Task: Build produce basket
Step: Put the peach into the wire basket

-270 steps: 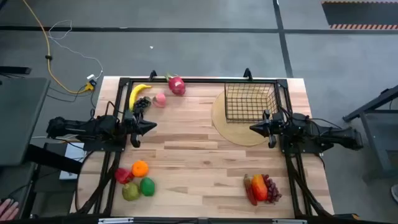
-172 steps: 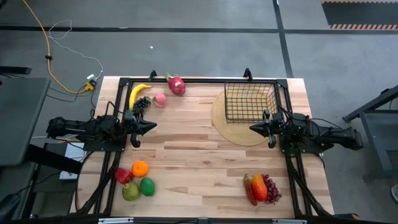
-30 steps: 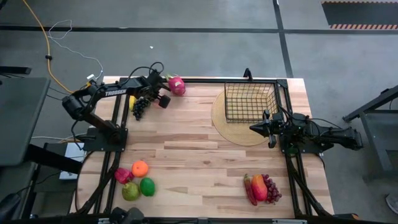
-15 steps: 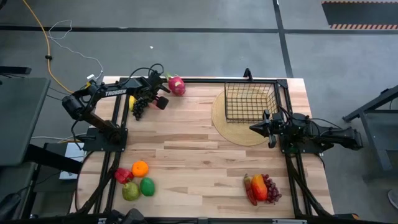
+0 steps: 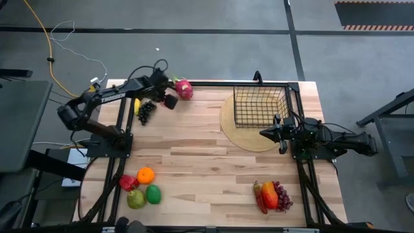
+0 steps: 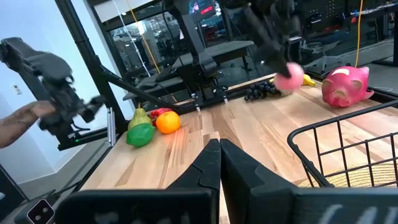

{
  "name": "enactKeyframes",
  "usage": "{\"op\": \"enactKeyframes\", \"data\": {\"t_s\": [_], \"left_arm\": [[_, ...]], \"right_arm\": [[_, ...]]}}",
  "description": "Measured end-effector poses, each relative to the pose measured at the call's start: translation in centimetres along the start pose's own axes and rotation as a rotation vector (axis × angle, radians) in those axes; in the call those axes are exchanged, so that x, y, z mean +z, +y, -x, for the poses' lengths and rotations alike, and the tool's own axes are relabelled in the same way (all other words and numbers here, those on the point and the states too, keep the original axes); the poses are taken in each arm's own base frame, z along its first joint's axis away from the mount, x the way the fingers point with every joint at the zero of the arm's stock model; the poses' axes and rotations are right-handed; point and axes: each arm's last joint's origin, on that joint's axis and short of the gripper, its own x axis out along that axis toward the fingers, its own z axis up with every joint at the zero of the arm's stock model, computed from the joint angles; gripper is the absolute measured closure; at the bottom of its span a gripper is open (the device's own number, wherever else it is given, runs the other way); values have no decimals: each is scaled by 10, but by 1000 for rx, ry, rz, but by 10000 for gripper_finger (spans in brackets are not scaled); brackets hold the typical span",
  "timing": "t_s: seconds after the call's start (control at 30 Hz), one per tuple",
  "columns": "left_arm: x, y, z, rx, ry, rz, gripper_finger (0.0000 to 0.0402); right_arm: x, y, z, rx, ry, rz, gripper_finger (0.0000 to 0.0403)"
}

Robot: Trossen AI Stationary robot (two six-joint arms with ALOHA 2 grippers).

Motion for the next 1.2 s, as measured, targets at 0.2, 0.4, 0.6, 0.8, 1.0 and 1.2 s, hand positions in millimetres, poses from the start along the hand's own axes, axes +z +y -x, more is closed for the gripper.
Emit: {"op": "enactKeyframes", "data": {"t_s": [0.2, 0.4, 0.6, 0.8, 1.0, 1.2], "left_arm": [[20, -38, 43, -262, -320, -123, 171], [31, -92, 68, -578, -636, -246, 171], [31, -148, 50, -774, -822, -319, 170], [47, -189, 5, -828, -802, -291, 170], [72, -232, -33, -718, -659, -397, 170], [84, -250, -61, -551, -616, -452, 169]], "right_arm": [[0, 0, 0, 0, 0, 0, 402], [0, 0, 0, -1, 0, 0, 402], [0, 0, 0, 0, 0, 0, 402], [0, 0, 0, 0, 0, 0, 402], [0, 0, 0, 0, 0, 0, 402], [0, 0, 0, 0, 1, 0, 402]]}}
